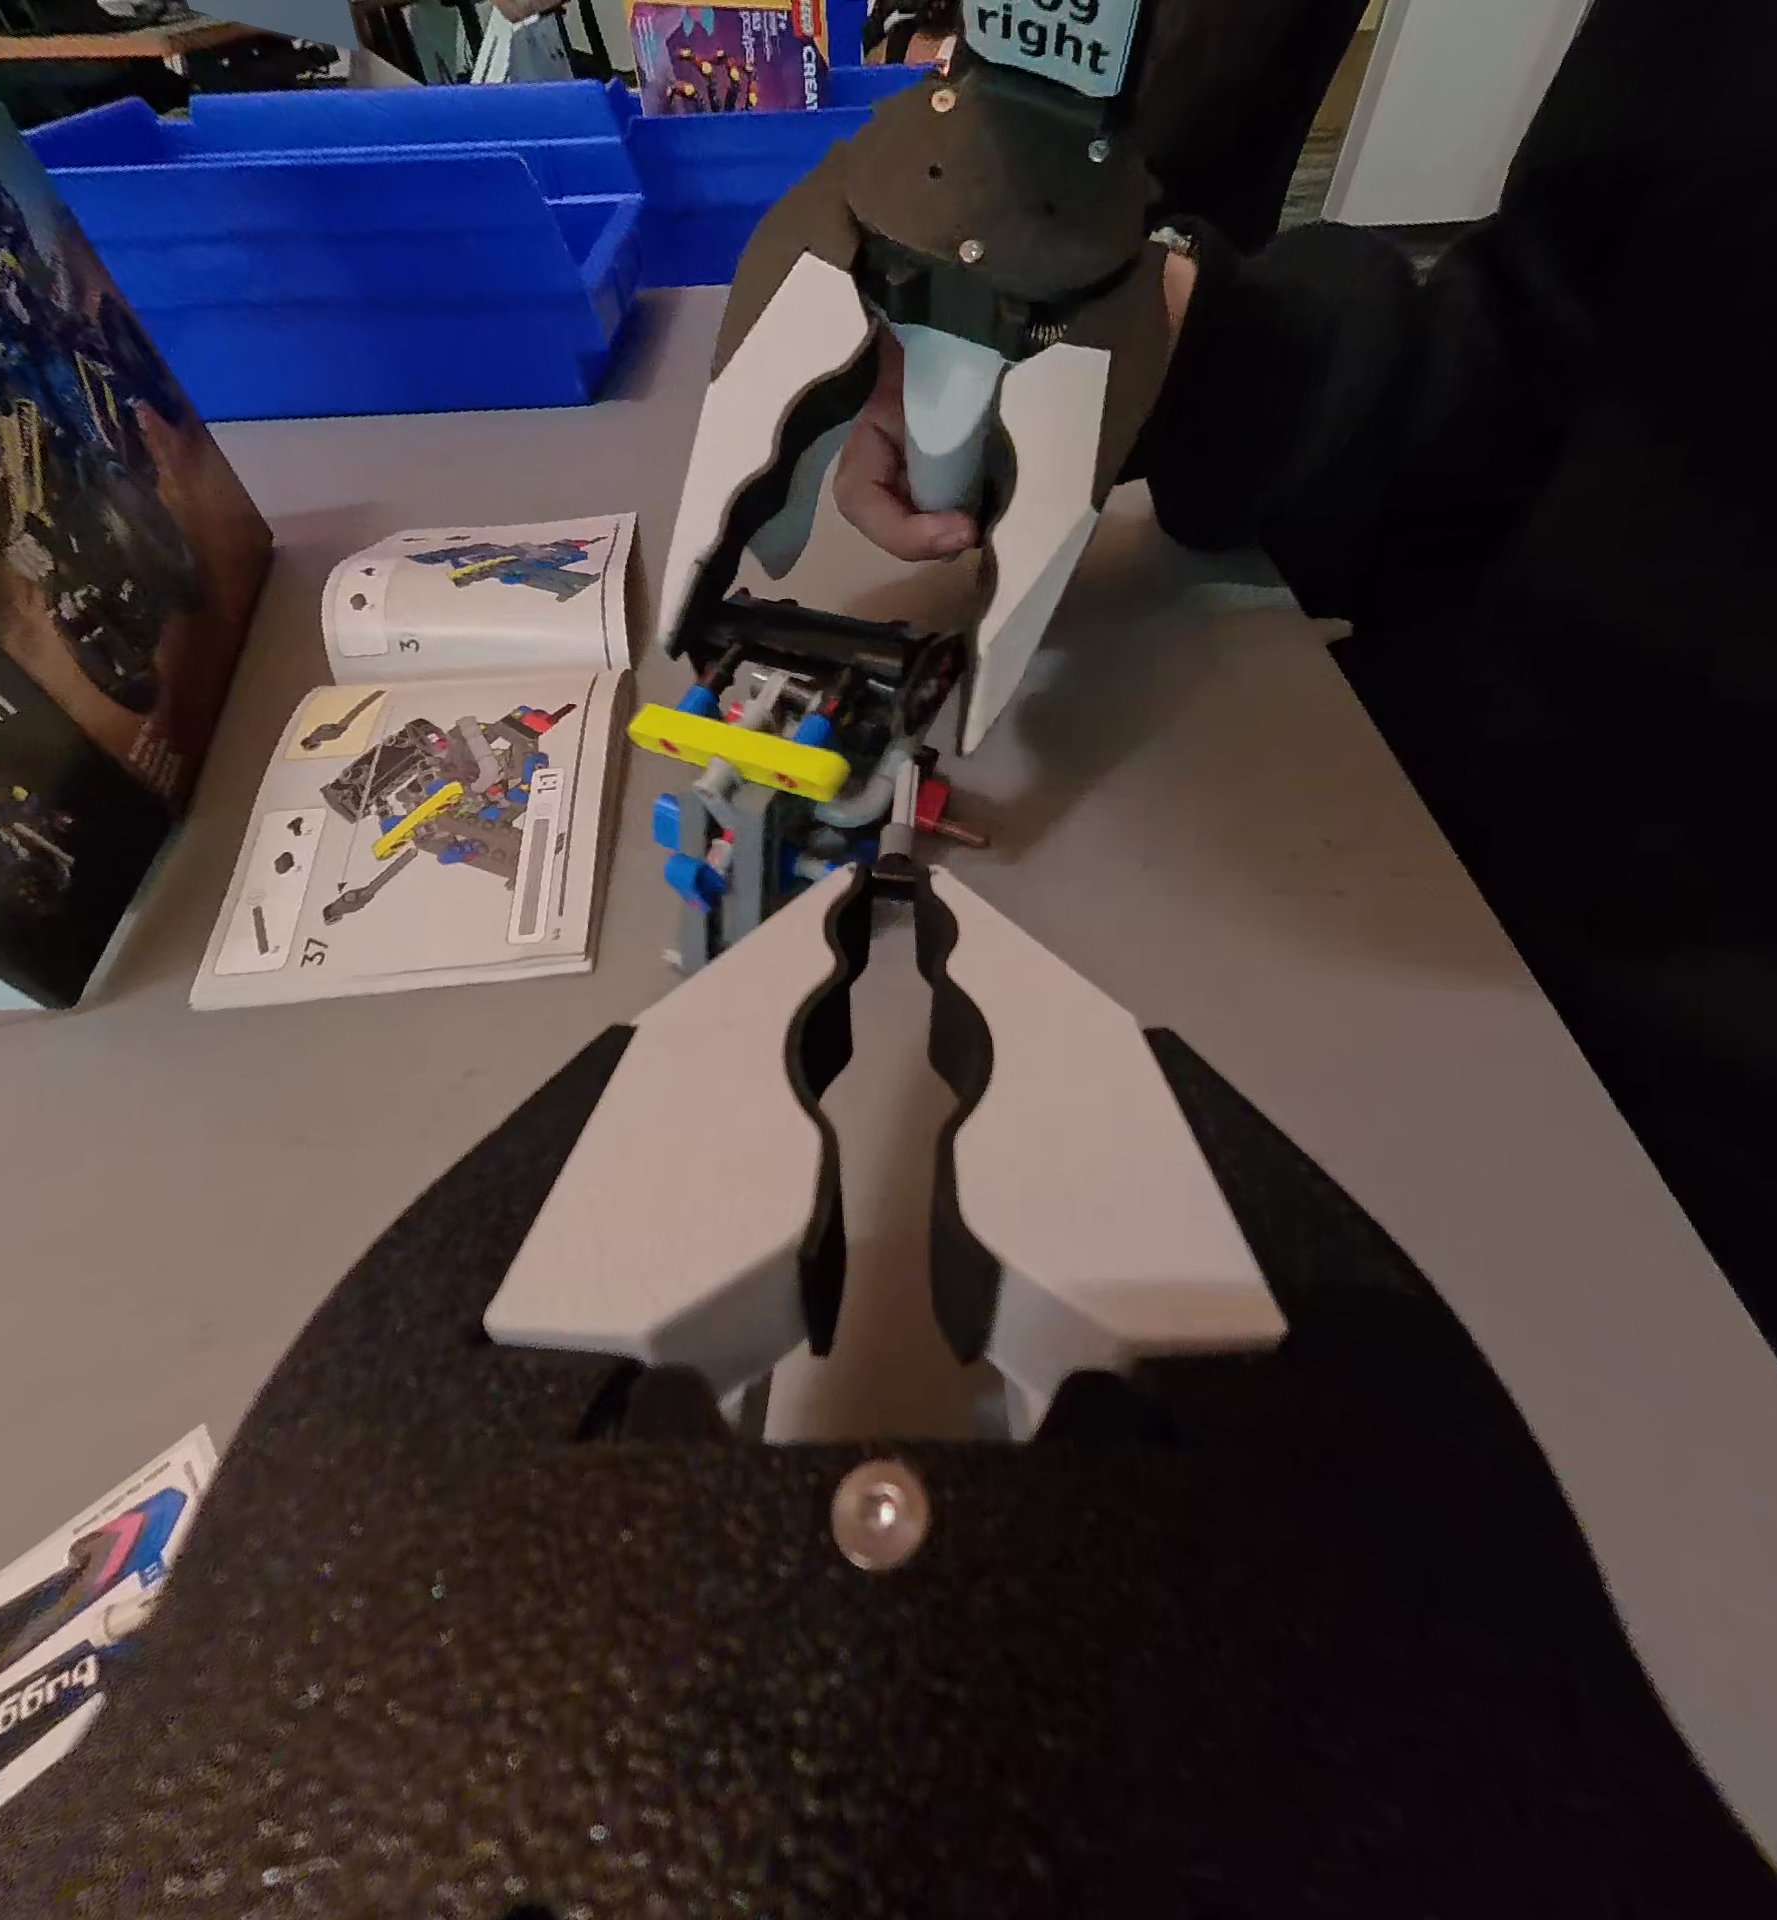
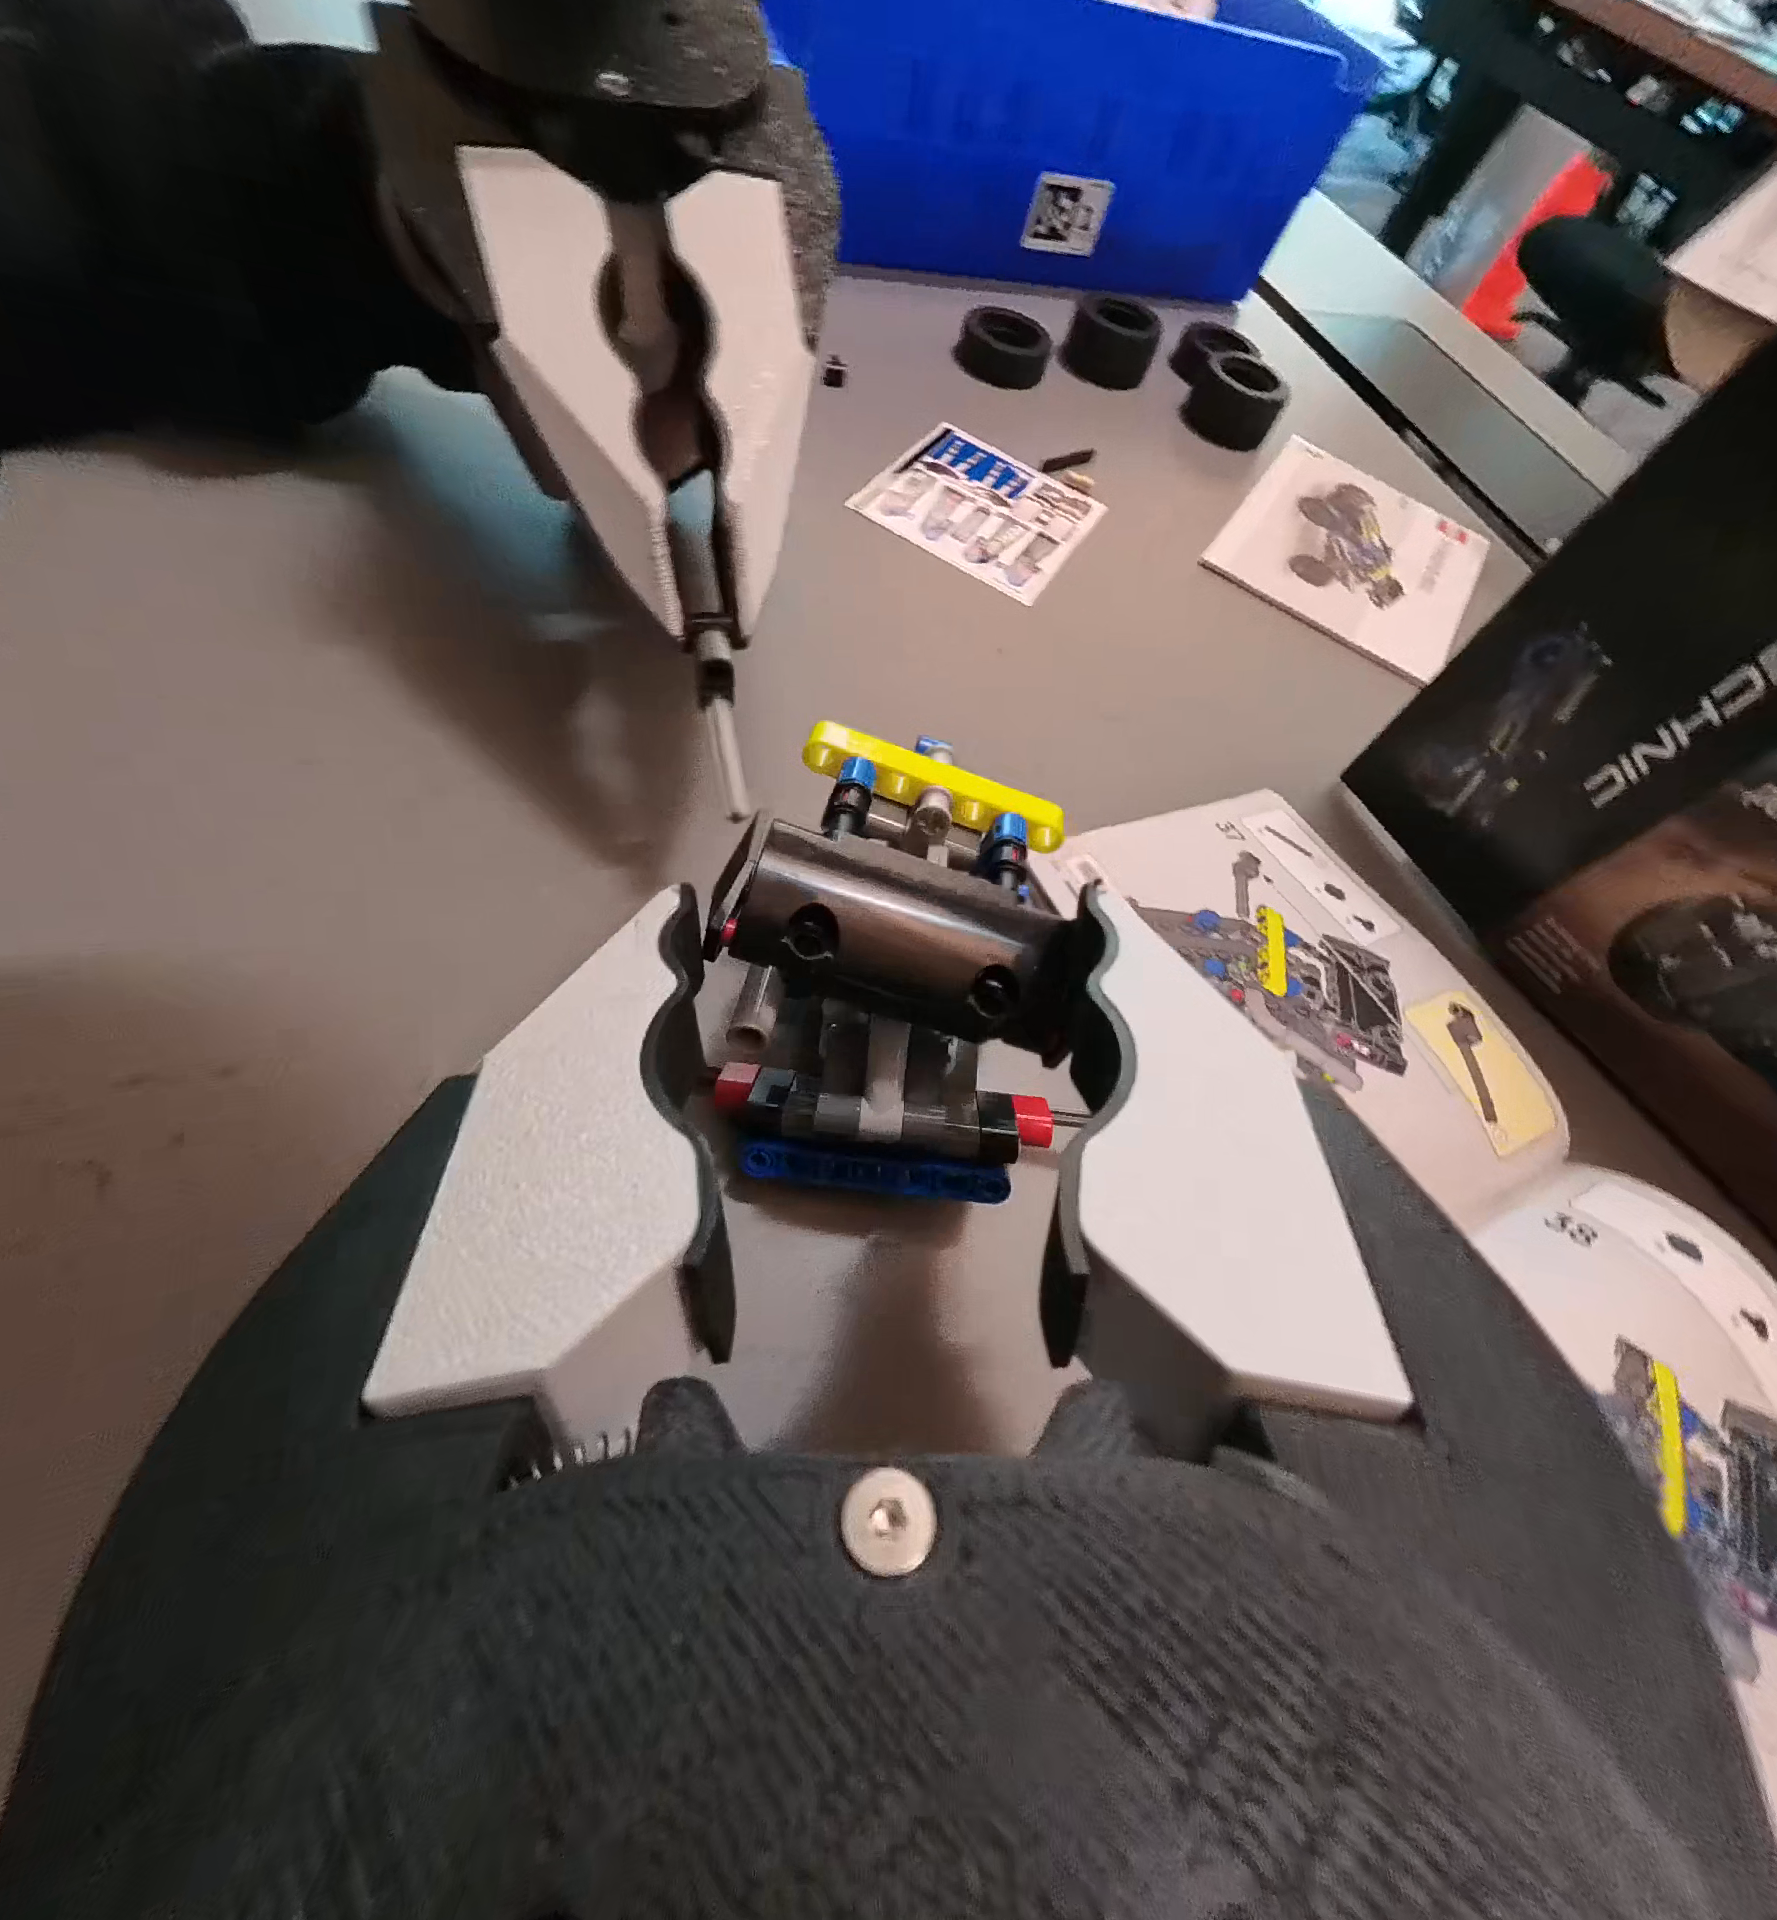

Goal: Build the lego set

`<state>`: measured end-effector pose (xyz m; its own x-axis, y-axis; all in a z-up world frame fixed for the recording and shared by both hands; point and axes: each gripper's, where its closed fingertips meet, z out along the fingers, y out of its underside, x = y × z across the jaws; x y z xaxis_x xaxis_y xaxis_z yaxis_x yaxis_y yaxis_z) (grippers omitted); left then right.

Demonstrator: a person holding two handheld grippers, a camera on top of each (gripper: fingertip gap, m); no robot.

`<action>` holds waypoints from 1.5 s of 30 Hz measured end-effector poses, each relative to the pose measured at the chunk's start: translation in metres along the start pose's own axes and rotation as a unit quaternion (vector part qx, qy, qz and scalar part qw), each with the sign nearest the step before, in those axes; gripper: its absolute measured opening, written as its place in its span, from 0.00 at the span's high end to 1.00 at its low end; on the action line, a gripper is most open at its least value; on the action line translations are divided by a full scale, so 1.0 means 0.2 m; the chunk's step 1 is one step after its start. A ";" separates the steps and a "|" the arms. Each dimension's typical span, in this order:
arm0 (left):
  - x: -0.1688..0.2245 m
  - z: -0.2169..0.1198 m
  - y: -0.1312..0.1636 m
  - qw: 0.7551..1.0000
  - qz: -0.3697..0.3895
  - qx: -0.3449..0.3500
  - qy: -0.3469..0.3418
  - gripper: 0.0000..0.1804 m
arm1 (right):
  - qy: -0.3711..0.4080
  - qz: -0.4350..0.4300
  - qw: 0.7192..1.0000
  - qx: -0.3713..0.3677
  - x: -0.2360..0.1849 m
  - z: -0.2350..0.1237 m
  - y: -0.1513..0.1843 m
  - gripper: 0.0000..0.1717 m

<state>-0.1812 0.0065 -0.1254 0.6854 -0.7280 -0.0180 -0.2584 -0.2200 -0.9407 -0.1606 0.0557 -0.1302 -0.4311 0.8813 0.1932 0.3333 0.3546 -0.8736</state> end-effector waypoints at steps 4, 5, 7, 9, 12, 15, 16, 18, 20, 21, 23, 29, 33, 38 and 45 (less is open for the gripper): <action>0.01 0.00 -0.02 1.000 0.001 0.008 0.004 0.98 | -0.048 -0.040 0.998 0.020 -0.04 -0.03 0.00 0.60; 0.02 0.00 -0.01 1.000 0.002 0.007 0.007 0.98 | -0.051 -0.051 0.997 0.025 -0.04 -0.04 0.00 0.60; 0.04 0.00 0.00 1.000 0.004 -0.001 0.018 0.98 | -0.046 -0.063 0.997 0.022 -0.04 -0.06 0.00 0.60; 0.04 0.00 0.02 1.000 0.007 -0.014 0.019 0.98 | -0.031 -0.054 0.998 0.015 -0.02 -0.09 -0.01 0.60; 0.05 -0.01 0.03 1.000 0.005 -0.016 0.026 0.98 | -0.017 -0.012 1.000 0.005 -0.01 -0.11 -0.03 0.60; 0.05 -0.02 0.03 1.000 0.004 -0.014 0.025 0.97 | -0.026 0.023 0.999 -0.018 -0.02 -0.06 -0.02 0.57; 0.05 -0.02 0.03 1.000 0.003 -0.015 0.023 0.97 | -0.031 0.029 0.999 -0.031 -0.02 -0.05 -0.02 0.56; 0.03 -0.03 0.04 1.000 0.002 -0.020 0.014 0.97 | -0.041 0.013 0.998 -0.053 -0.02 -0.03 -0.01 0.57; 0.01 -0.04 0.06 1.000 -0.002 -0.025 0.006 0.97 | -0.057 -0.012 0.995 -0.076 -0.03 -0.02 0.01 0.58; 0.02 -0.05 0.06 1.000 -0.003 -0.024 0.006 0.97 | -0.067 -0.021 0.994 -0.087 -0.03 -0.02 0.02 0.58; 0.02 -0.07 0.06 1.000 -0.002 -0.021 0.007 0.97 | -0.097 -0.051 0.988 -0.105 -0.06 -0.04 0.03 0.58; 0.03 -0.10 0.02 1.000 0.000 0.000 0.014 0.97 | -0.211 -0.177 0.948 -0.160 -0.15 -0.17 0.08 0.59; 0.03 -0.09 0.02 1.000 0.005 -0.007 0.010 0.97 | -0.162 -0.146 0.961 -0.167 -0.12 -0.26 0.00 0.53; 0.01 -0.07 0.04 1.000 0.003 -0.015 0.001 0.97 | 0.056 -0.063 0.989 -0.117 -0.13 -0.26 -0.15 0.64; 0.04 -0.04 0.04 1.000 0.007 -0.022 0.009 0.97 | 0.197 0.023 0.969 -0.149 -0.32 -0.17 0.00 0.85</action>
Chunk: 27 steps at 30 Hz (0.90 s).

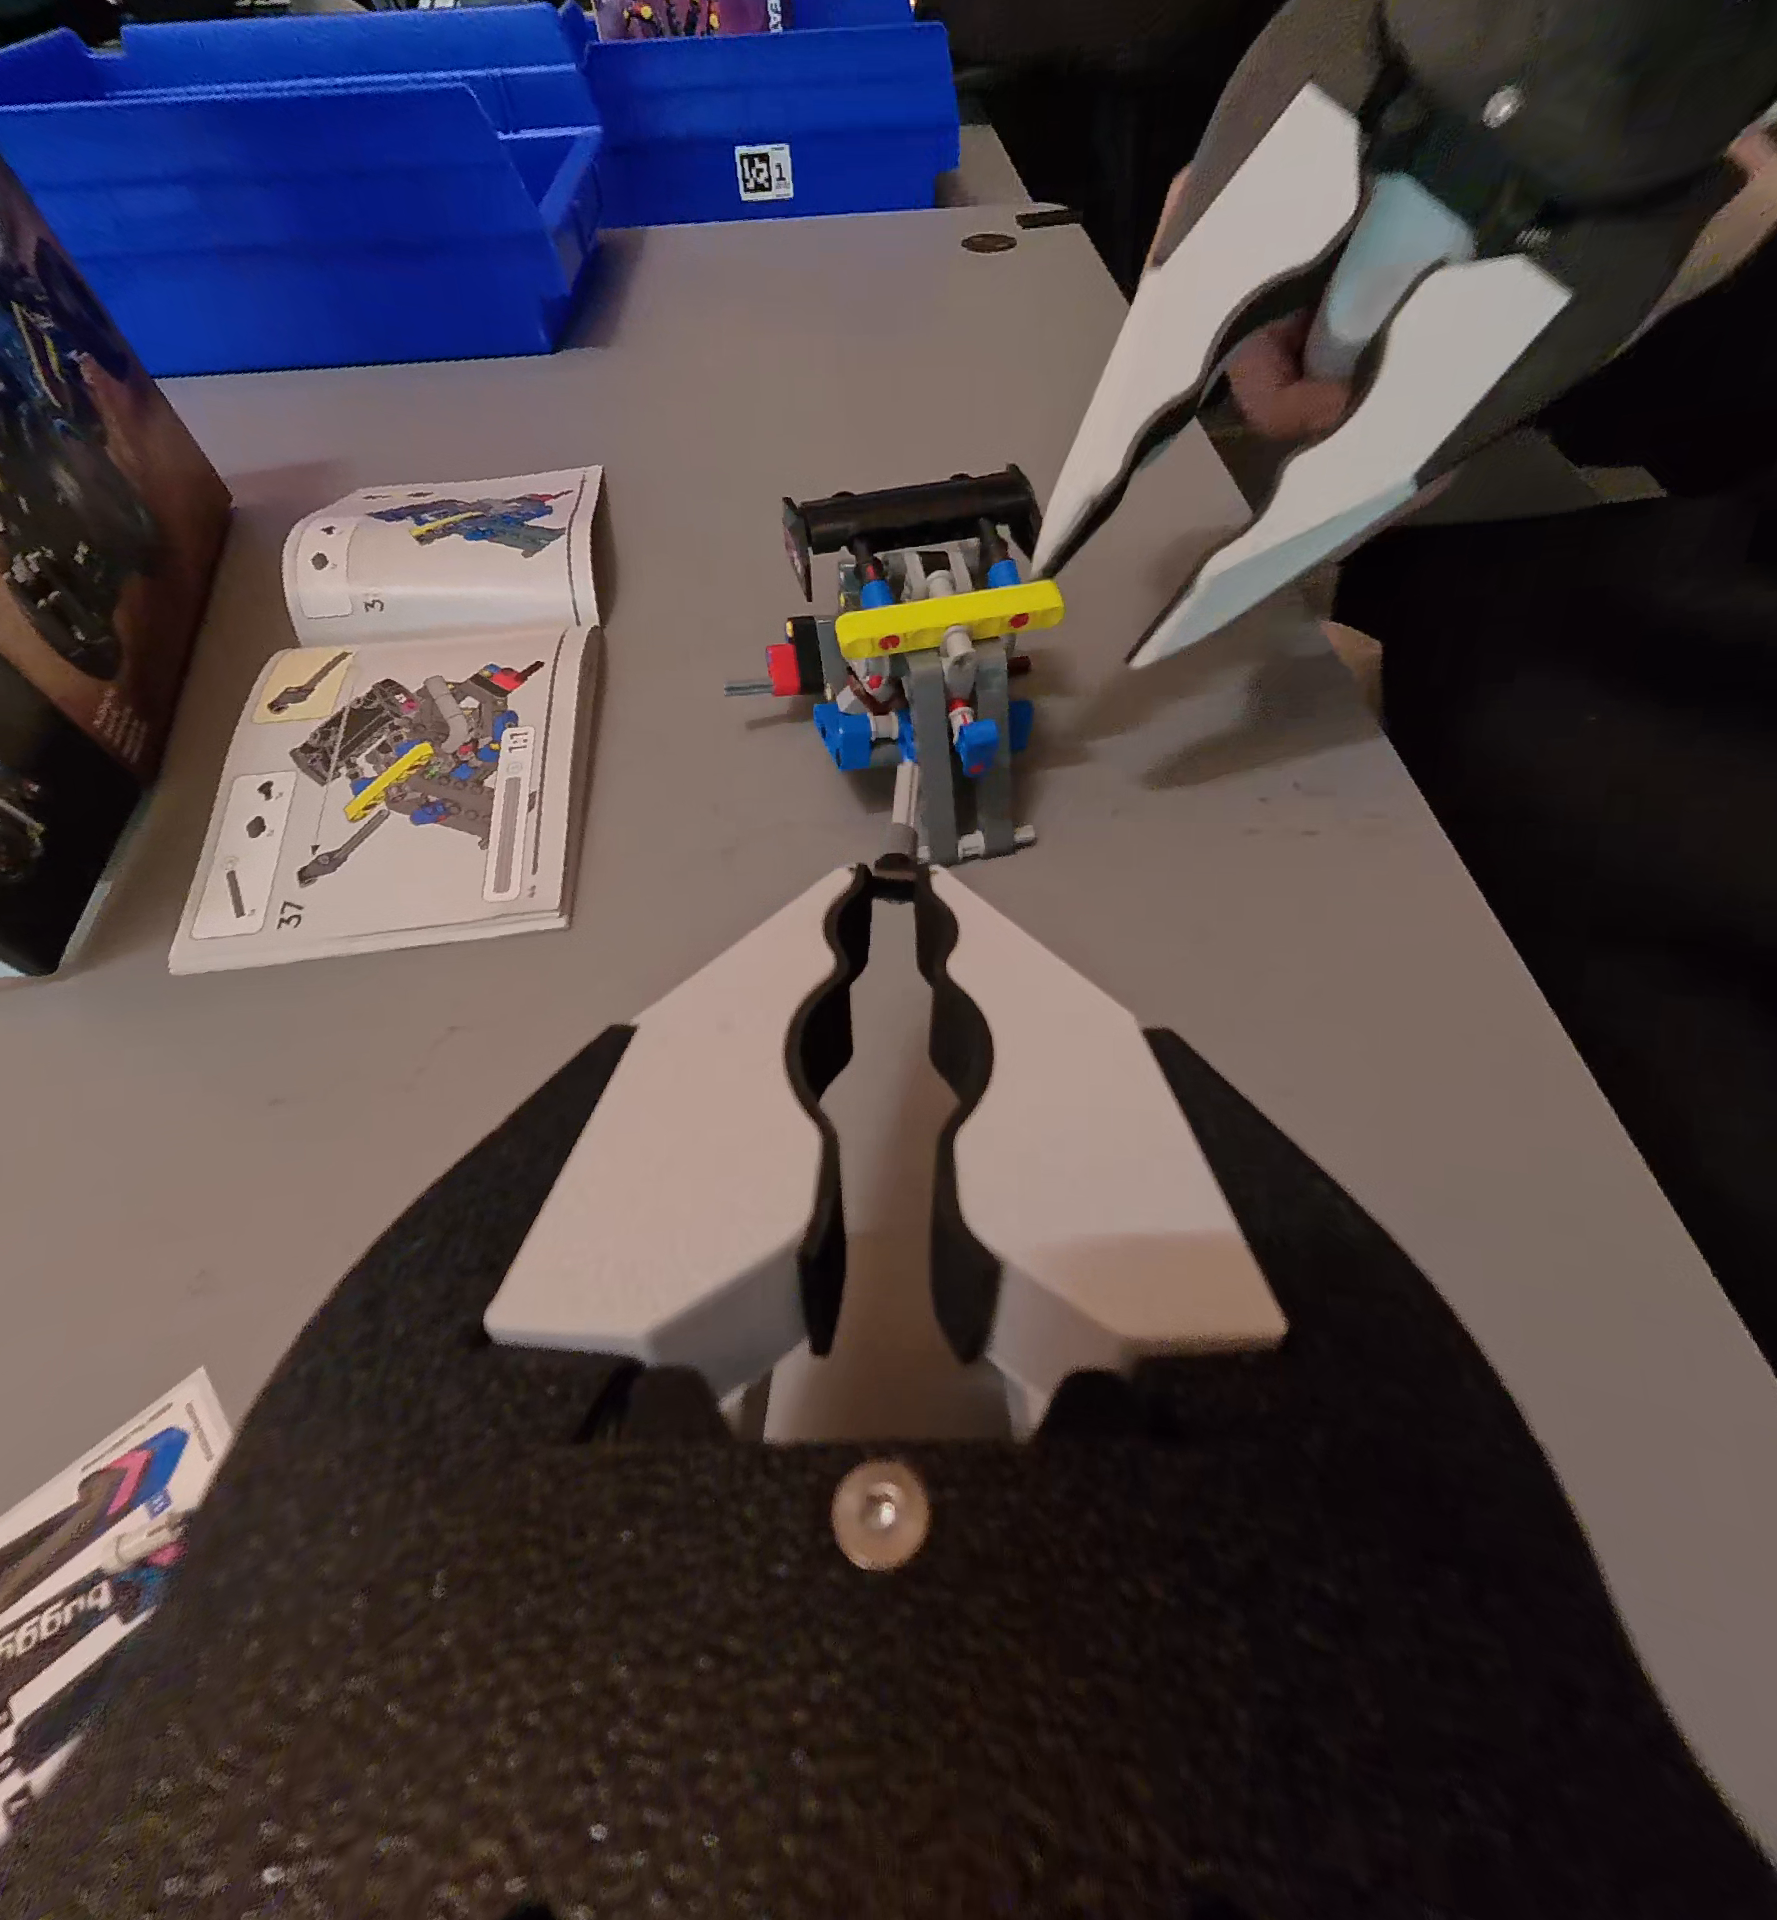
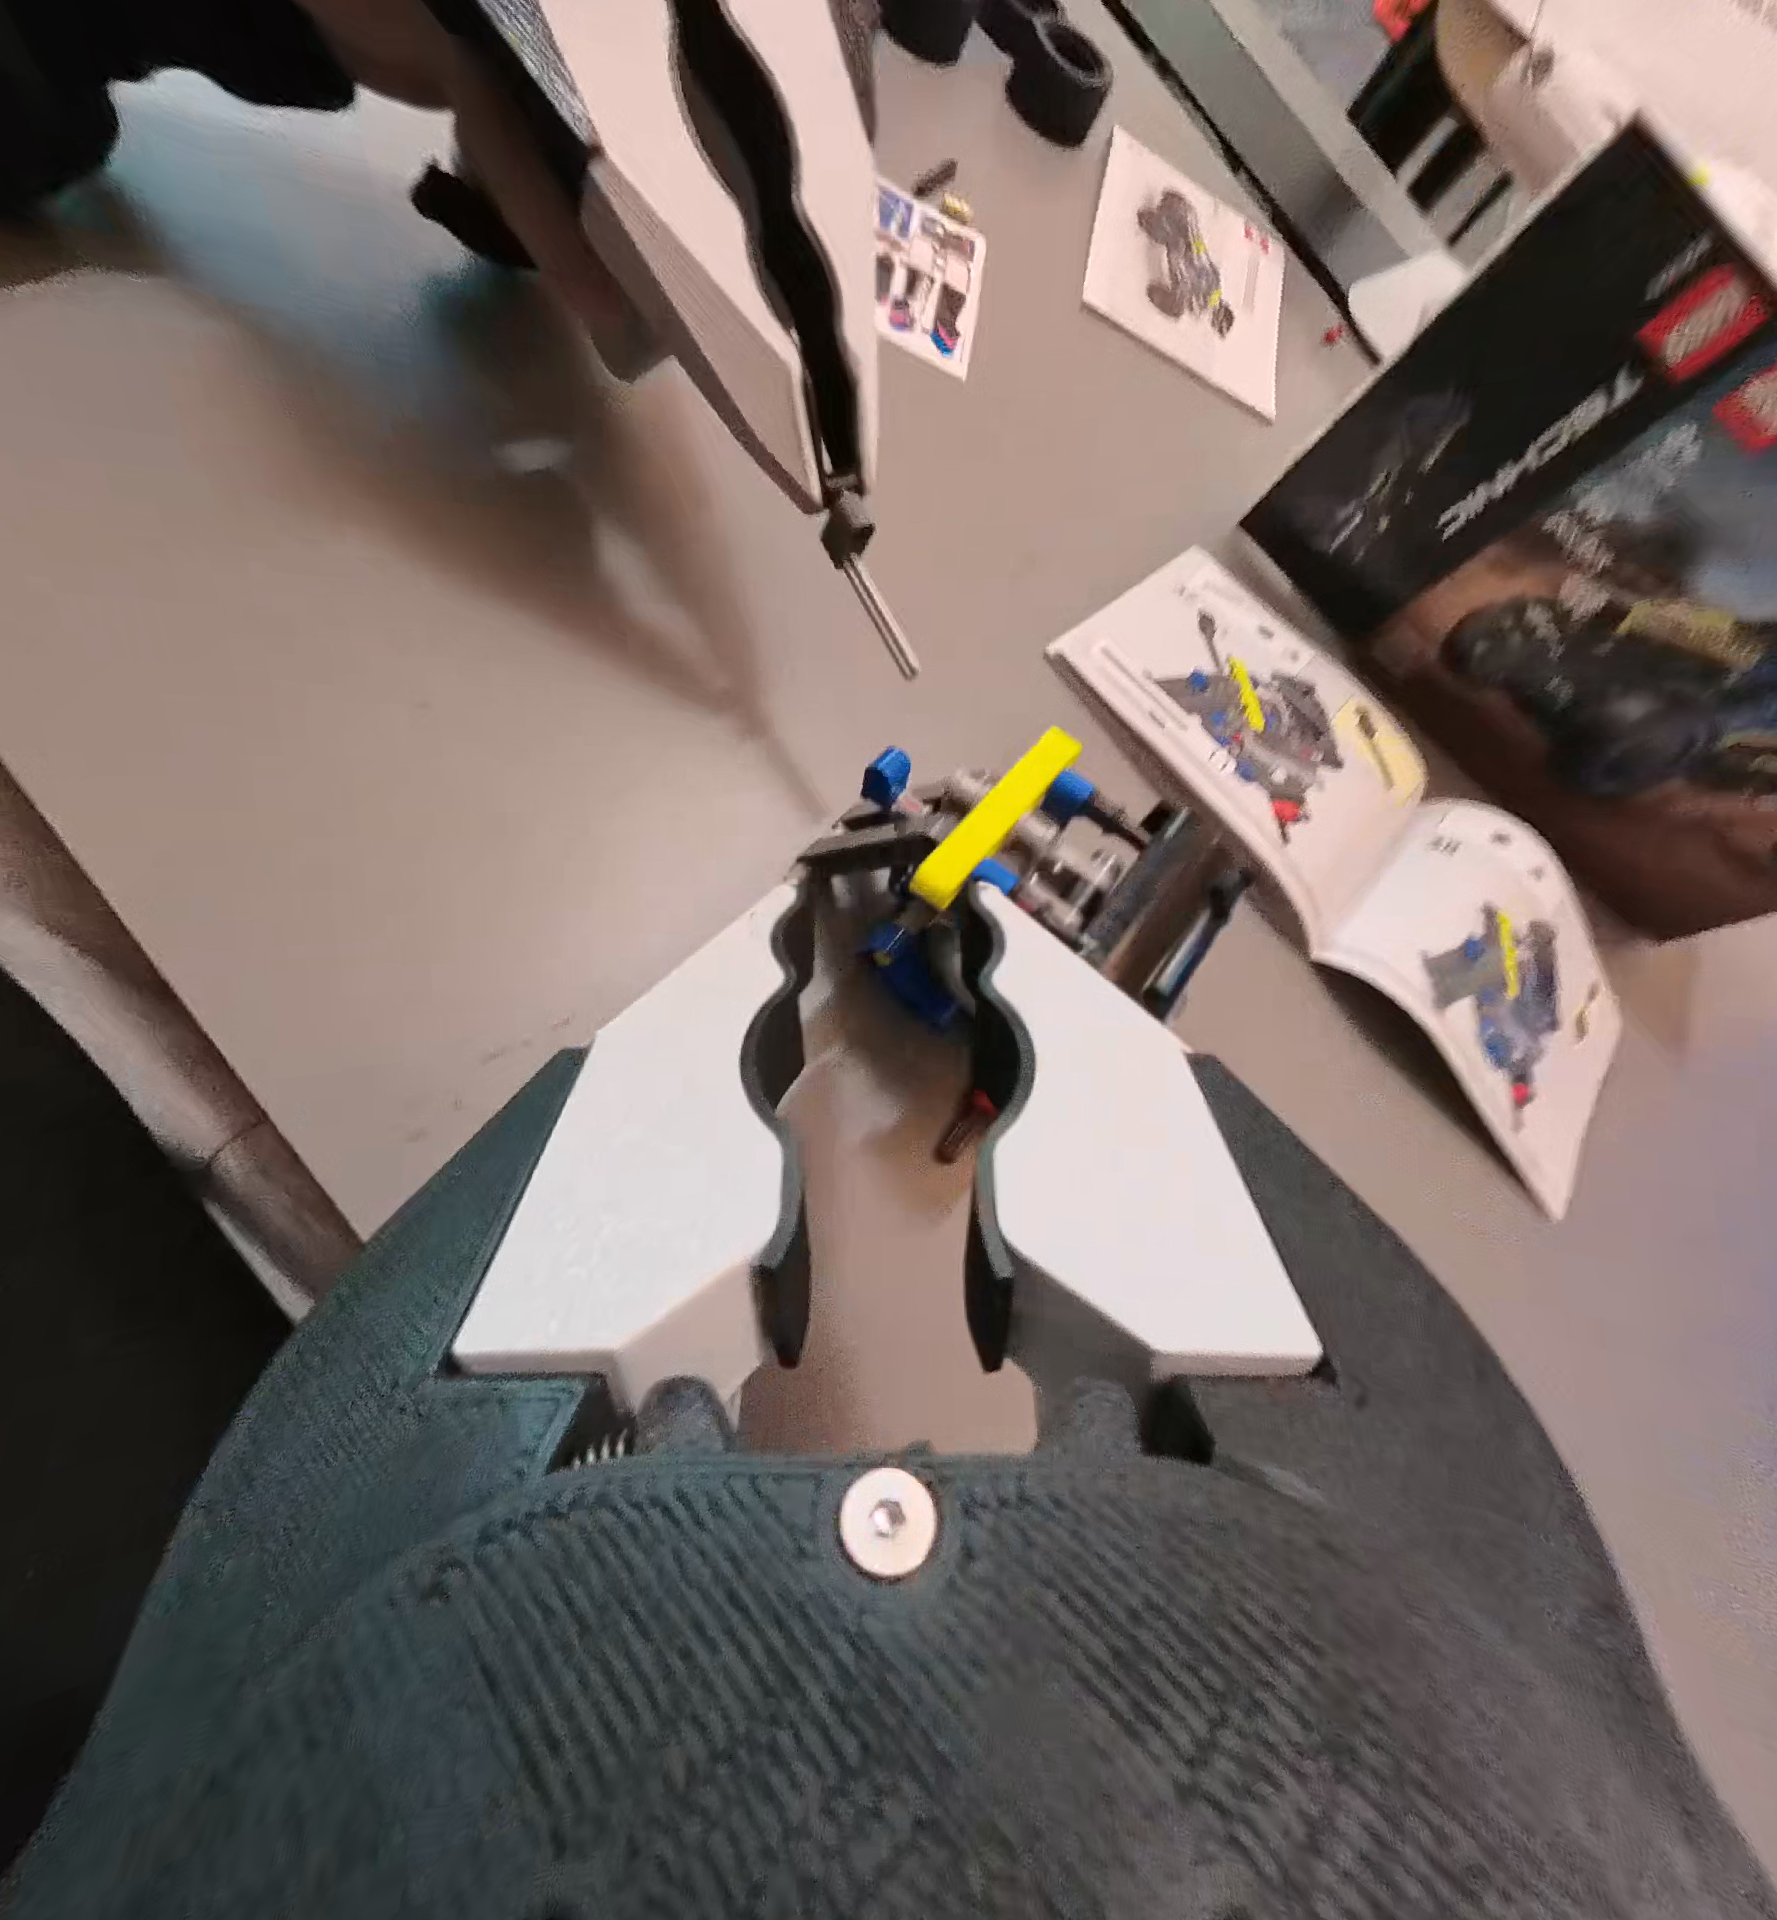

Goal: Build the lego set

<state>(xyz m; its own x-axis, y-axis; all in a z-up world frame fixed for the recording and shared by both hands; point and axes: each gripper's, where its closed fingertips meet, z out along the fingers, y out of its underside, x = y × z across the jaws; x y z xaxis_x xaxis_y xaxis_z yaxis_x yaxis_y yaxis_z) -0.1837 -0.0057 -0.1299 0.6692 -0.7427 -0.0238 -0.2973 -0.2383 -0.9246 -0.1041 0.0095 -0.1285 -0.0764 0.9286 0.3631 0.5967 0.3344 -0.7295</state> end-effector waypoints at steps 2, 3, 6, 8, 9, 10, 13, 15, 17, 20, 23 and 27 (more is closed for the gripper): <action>0.01 0.01 0.01 1.000 0.002 -0.004 0.002 0.97 | 0.009 0.040 0.999 0.008 0.01 0.03 0.03 0.89; 0.01 0.01 0.01 1.000 0.002 -0.006 0.002 0.97 | 0.020 0.054 0.998 0.014 0.03 0.03 0.04 0.93; 0.01 0.01 0.01 1.000 0.003 -0.004 0.002 0.97 | 0.028 0.074 0.996 0.034 0.05 0.04 0.05 0.96; 0.01 0.01 0.00 1.000 0.005 0.001 0.003 0.97 | 0.031 0.076 0.995 0.046 0.05 0.04 0.03 0.95; 0.02 0.01 -0.01 1.000 0.005 0.002 0.005 0.98 | 0.035 0.080 0.995 0.054 0.05 0.03 0.01 0.95; 0.02 0.01 -0.01 1.000 0.006 0.002 0.005 0.97 | 0.036 0.084 0.994 0.054 0.05 0.03 0.01 0.95; 0.01 0.01 -0.01 1.000 0.009 0.000 0.002 0.97 | 0.046 0.089 0.993 0.060 0.06 0.03 0.01 0.93; 0.01 0.01 -0.01 1.000 0.010 -0.002 -0.004 0.97 | 0.056 0.080 0.992 0.077 0.06 0.01 -0.03 0.94; 0.00 0.02 -0.01 1.000 0.012 0.000 -0.011 0.97 | 0.070 0.065 0.993 0.071 0.07 0.01 -0.03 0.94; -0.02 0.04 -0.04 0.999 0.022 0.005 -0.031 0.97 | 0.069 0.067 0.993 0.062 0.07 0.03 0.00 0.95; -0.05 0.07 -0.03 0.997 0.033 -0.007 -0.063 0.97 | 0.076 0.051 0.994 0.054 0.06 0.03 0.02 0.97; -0.08 0.12 -0.06 0.994 0.040 -0.010 -0.101 0.97 | 0.048 0.059 0.994 0.075 0.01 0.02 -0.01 0.97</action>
<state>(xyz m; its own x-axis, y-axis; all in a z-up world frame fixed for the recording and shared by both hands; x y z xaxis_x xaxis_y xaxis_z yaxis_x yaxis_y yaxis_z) -0.1752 0.0236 -0.1281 0.7654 -0.6196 -0.1739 -0.3668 -0.1979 -0.9090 -0.1089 0.0111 -0.1293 0.0678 0.9455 0.3186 0.4703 0.2513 -0.8460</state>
